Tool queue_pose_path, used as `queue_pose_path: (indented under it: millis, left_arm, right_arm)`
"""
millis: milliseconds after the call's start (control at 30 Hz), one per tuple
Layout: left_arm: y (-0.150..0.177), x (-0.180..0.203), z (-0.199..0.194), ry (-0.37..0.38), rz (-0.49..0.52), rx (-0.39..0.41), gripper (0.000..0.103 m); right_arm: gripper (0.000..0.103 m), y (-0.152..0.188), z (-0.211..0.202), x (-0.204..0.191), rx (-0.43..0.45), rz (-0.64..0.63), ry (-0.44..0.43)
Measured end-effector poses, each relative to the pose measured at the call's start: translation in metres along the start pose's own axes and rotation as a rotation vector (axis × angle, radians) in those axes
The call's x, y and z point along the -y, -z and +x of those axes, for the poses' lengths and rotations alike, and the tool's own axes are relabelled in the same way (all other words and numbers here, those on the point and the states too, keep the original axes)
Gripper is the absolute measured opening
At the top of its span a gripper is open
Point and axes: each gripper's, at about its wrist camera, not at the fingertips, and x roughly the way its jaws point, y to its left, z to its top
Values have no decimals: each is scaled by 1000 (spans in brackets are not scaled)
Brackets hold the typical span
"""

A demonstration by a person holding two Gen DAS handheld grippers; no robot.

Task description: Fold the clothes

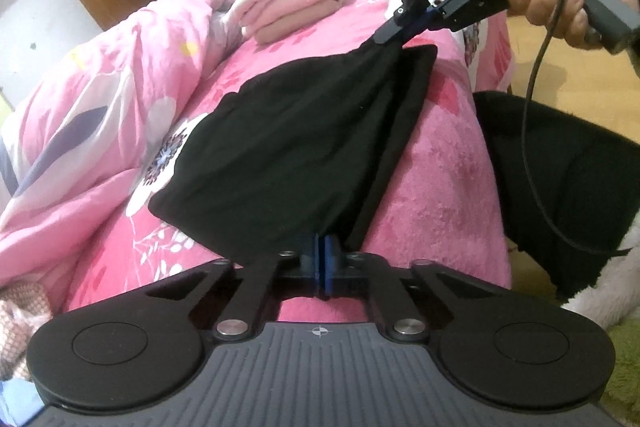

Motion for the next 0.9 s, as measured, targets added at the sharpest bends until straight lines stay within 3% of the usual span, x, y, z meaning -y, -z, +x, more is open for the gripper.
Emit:
queue_pose_path:
  millis: [300, 467, 600, 700, 767, 900]
  left_arm:
    - [7, -16, -17, 32, -21, 31, 0]
    - [13, -4, -5, 55, 27, 8, 0]
    - [17, -7, -1, 78, 0, 1, 0]
    - [19, -11, -3, 107, -43, 1, 4]
    - [23, -13, -10, 138, -73, -17, 13]
    - [29, -17, -27, 193, -141, -40, 14]
  right_arm:
    - [4, 5, -15, -9, -7, 10, -15]
    - [4, 14, -6, 1, -12, -34, 65]
    - [5, 15, -7, -1, -20, -116, 99]
    - [9, 12, -14, -9, -29, -209, 145]
    - [16, 9, -20, -15, -22, -280, 190]
    - [16, 1, -34, -36, 9, -452, 223]
